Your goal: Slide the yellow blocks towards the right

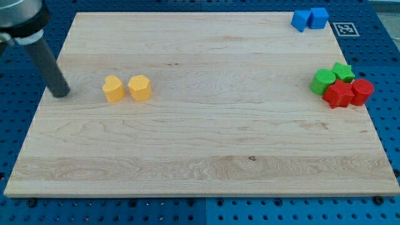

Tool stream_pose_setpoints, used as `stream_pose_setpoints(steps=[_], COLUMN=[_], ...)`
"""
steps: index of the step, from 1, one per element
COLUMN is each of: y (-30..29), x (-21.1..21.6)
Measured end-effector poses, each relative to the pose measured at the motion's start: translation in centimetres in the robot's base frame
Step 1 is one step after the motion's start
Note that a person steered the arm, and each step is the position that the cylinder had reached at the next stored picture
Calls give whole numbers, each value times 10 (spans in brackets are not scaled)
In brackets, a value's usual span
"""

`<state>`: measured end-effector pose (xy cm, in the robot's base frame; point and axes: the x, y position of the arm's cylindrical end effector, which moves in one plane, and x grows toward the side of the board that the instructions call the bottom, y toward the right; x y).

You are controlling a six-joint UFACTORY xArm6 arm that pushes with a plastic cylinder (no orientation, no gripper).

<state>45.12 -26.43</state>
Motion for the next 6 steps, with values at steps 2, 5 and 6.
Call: stream_pose_setpoints(steps=[2, 5, 6], y=[122, 260, 201], x=[-22, -40, -24])
